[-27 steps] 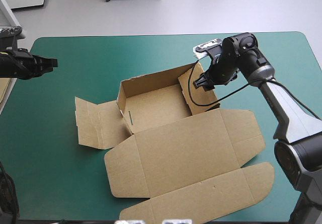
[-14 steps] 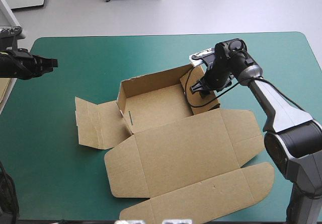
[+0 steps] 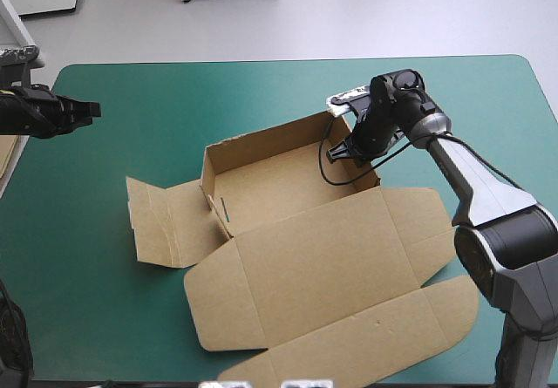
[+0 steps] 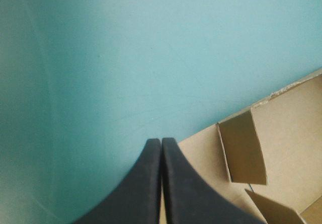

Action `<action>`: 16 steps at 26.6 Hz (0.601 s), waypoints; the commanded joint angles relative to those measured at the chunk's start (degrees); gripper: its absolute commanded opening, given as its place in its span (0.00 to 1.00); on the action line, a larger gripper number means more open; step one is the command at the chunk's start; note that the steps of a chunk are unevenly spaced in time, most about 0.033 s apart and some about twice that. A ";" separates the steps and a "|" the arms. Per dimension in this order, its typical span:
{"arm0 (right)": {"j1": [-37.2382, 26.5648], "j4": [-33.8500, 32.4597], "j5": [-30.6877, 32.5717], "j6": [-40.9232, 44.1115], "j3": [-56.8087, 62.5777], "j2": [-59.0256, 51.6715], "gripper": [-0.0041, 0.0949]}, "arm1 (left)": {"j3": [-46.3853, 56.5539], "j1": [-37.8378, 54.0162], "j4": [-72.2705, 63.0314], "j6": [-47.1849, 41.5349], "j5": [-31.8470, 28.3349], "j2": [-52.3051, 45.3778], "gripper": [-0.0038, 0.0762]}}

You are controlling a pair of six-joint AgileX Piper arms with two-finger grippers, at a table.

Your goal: Fold the box

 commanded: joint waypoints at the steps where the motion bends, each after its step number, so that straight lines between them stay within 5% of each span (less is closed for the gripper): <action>1: 0.08 -2.73 1.02 -0.63 -2.20 -3.45 0.04 | -1.90 0.11 -2.64 0.05 -1.35 -1.83 0.04; 9: -5.74 1.87 1.02 -1.39 -6.50 -7.55 0.04 | -1.90 0.11 -2.64 0.05 -1.19 -1.17 0.04; 16: -20.54 18.19 1.02 -5.95 -6.50 -15.23 0.04 | -1.90 0.11 -11.62 3.52 -1.24 4.92 0.04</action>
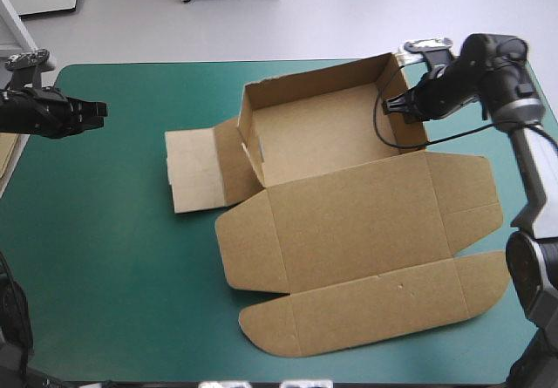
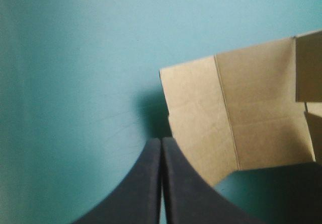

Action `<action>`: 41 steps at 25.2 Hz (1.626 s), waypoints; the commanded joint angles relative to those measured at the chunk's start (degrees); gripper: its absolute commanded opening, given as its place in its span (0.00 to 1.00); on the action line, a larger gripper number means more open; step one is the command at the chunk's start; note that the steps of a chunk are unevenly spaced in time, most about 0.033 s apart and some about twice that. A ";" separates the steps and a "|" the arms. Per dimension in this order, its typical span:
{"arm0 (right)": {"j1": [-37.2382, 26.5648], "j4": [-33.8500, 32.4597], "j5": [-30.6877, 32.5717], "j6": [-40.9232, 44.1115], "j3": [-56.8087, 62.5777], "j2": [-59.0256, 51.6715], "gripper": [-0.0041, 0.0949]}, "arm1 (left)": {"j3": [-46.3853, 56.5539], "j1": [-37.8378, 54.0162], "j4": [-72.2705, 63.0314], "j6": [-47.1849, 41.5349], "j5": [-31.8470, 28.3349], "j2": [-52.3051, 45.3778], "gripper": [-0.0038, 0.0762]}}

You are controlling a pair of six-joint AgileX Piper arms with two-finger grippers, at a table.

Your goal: Fold the box

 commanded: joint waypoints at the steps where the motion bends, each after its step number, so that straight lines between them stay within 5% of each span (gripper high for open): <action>1: -7.21 11.61 0.06 -2.66 -2.16 -8.09 0.04 | -1.90 0.04 -10.21 2.93 -1.63 2.11 0.04; 8: -11.28 17.27 0.06 -5.17 -2.16 -14.55 0.04 | -1.90 0.04 -28.09 12.59 2.85 11.51 0.04; 14: -11.28 28.52 -0.12 -8.07 -2.16 -14.95 0.04 | -1.90 -3.39 -39.56 17.29 4.13 14.62 0.04; 23: -11.15 28.41 -1.66 -8.38 -2.16 -12.82 0.04 | -1.90 -13.17 -46.18 17.61 4.13 14.75 0.04; 41: -6.08 21.77 -6.85 -7.30 -2.04 -4.34 0.04 | -1.90 -14.69 -47.25 14.76 4.13 10.85 0.04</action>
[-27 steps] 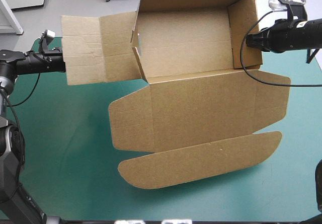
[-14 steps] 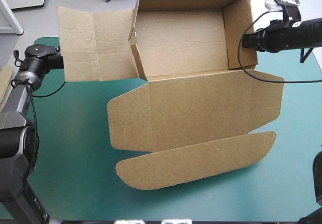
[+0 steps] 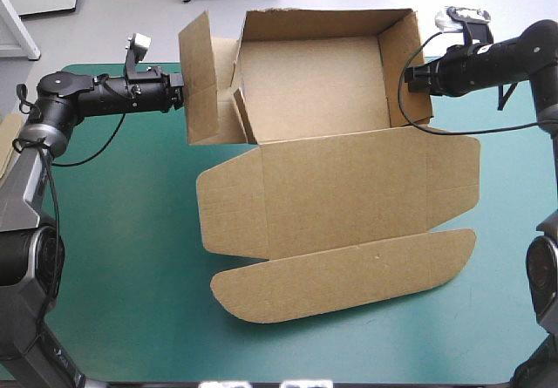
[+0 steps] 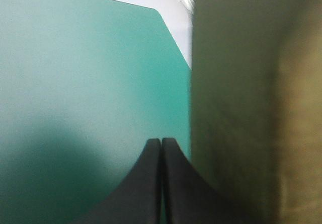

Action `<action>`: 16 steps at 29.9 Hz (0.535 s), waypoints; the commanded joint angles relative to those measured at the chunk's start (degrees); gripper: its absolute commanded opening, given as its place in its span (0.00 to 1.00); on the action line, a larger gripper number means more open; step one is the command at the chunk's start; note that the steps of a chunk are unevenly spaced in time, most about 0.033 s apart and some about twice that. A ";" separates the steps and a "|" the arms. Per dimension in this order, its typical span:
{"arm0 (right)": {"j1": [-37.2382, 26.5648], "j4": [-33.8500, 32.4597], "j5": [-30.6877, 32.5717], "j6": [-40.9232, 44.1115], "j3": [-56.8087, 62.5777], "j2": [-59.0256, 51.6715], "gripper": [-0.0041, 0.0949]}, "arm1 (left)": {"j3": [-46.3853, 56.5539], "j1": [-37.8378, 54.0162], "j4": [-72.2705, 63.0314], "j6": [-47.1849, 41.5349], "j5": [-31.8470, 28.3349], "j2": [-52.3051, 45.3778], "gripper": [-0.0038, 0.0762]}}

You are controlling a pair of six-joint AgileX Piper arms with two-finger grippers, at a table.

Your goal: Fold the box

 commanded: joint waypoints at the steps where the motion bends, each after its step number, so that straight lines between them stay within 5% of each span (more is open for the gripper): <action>1: 2.05 1.77 -3.39 1.14 -1.70 -1.28 0.04 | -1.90 -0.86 -5.17 -0.79 4.84 -4.16 0.04; 16: 7.30 -4.18 -5.48 3.89 -1.70 2.56 0.04 | -1.90 -4.75 -4.09 -5.10 4.84 -5.06 0.04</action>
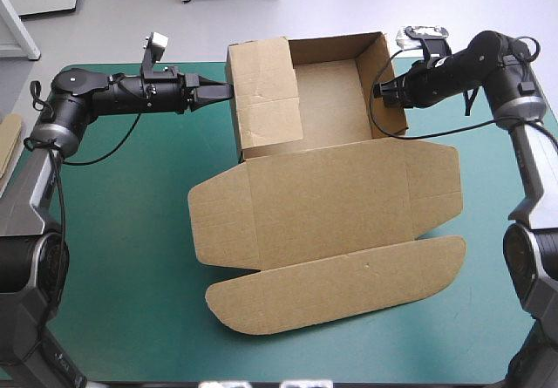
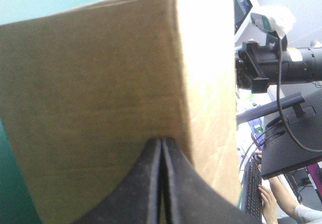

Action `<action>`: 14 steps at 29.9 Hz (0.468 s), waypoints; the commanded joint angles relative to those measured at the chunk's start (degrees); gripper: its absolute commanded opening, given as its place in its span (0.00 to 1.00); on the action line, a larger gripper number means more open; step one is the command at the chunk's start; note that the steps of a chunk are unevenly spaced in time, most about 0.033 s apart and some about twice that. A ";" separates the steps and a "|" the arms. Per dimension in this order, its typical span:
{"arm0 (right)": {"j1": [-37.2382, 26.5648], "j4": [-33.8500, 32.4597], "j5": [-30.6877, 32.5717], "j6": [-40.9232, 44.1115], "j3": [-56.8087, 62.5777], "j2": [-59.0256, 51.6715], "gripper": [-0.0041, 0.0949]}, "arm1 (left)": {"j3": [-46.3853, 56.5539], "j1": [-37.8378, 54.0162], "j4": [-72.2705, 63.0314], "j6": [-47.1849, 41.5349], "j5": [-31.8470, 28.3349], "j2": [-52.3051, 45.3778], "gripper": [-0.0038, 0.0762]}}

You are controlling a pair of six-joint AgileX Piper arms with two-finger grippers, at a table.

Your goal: Fold the box

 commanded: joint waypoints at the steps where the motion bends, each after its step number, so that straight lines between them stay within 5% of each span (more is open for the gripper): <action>1: 0.72 2.55 -2.46 0.80 -1.70 -2.54 0.04 | -1.90 -0.48 -3.48 -2.51 4.84 -3.54 0.04; 7: 1.39 1.85 -2.58 0.92 -1.70 -2.42 0.04 | -1.90 -0.63 0.02 -4.91 4.84 -3.54 0.12; 14: 2.30 0.60 -2.91 1.41 -1.70 -2.30 0.04 | -1.90 -0.63 -2.92 -4.91 4.84 -3.54 0.61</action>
